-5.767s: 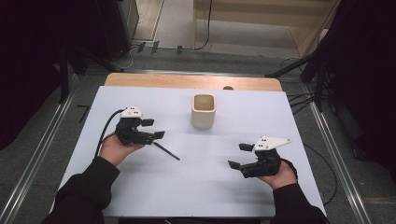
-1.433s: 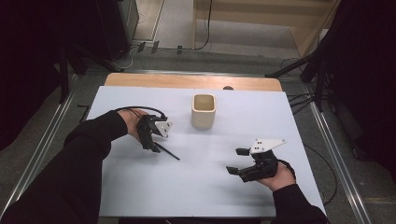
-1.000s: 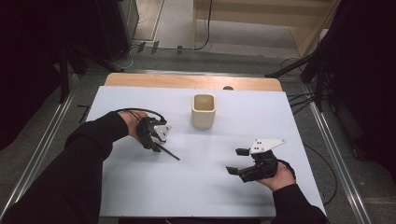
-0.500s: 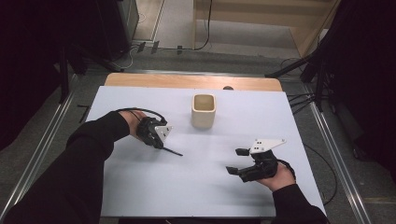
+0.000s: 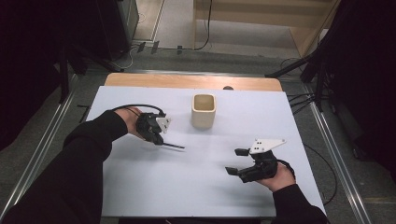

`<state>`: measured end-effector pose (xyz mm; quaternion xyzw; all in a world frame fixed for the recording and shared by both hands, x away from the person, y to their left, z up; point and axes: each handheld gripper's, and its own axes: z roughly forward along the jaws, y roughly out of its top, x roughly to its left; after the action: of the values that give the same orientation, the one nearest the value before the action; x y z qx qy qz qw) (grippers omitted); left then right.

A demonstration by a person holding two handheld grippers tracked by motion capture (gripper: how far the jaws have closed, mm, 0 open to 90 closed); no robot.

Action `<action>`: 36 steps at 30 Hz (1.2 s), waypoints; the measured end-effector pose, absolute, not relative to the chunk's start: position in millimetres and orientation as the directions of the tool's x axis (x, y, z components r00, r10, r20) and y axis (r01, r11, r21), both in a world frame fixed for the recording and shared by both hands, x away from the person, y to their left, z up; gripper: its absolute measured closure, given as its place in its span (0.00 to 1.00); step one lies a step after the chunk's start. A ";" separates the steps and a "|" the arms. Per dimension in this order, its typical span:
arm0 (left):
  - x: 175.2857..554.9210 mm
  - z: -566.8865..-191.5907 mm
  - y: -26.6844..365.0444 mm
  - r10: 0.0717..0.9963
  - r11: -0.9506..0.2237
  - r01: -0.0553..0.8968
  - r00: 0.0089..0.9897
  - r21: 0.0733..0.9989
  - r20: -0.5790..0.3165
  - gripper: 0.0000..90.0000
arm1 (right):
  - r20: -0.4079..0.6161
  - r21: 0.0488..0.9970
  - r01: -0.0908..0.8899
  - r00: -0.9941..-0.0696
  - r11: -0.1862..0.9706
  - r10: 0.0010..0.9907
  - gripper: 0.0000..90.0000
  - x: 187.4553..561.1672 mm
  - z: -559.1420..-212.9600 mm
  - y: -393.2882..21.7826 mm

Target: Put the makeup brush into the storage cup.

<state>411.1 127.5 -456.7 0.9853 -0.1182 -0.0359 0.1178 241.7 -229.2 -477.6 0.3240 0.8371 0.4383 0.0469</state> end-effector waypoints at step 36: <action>379.5 -405.0 126.2 0.091 -0.946 0.145 0.977 0.290 -0.193 0.93 | 0.165 0.792 0.389 -0.878 0.470 0.450 0.20 246.8 -471.9 -212.1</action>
<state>379.5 126.2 -405.0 0.9824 0.0599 -0.0888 0.1530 246.8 -212.1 -471.9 0.2449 0.8566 0.4529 0.0334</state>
